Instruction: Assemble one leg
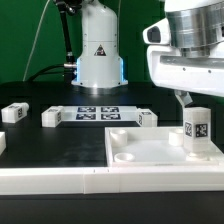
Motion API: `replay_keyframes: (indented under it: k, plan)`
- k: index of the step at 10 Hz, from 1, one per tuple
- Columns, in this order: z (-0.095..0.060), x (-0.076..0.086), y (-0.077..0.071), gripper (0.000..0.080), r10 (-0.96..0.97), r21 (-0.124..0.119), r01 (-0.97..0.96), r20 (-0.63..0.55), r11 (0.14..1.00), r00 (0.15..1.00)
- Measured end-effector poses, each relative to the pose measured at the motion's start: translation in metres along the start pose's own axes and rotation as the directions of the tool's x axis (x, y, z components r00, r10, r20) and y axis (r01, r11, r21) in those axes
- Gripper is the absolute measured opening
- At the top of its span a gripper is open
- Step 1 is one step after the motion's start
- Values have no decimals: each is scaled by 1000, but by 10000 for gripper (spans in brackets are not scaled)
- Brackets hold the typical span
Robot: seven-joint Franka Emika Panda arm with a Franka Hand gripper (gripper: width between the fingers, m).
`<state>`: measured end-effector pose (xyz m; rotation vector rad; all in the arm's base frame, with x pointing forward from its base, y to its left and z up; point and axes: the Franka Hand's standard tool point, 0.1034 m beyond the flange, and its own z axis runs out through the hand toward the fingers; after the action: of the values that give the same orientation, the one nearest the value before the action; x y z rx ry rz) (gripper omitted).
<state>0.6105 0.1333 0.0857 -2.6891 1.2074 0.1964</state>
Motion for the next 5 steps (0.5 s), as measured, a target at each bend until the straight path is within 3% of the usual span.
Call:
replay_keyframes:
  k: [3,5]
  plan:
    - [5,1,6,648,-299,-4,299,-5,954,954]
    - [6,1,8,649,-494,-6,494,-4,869,869]
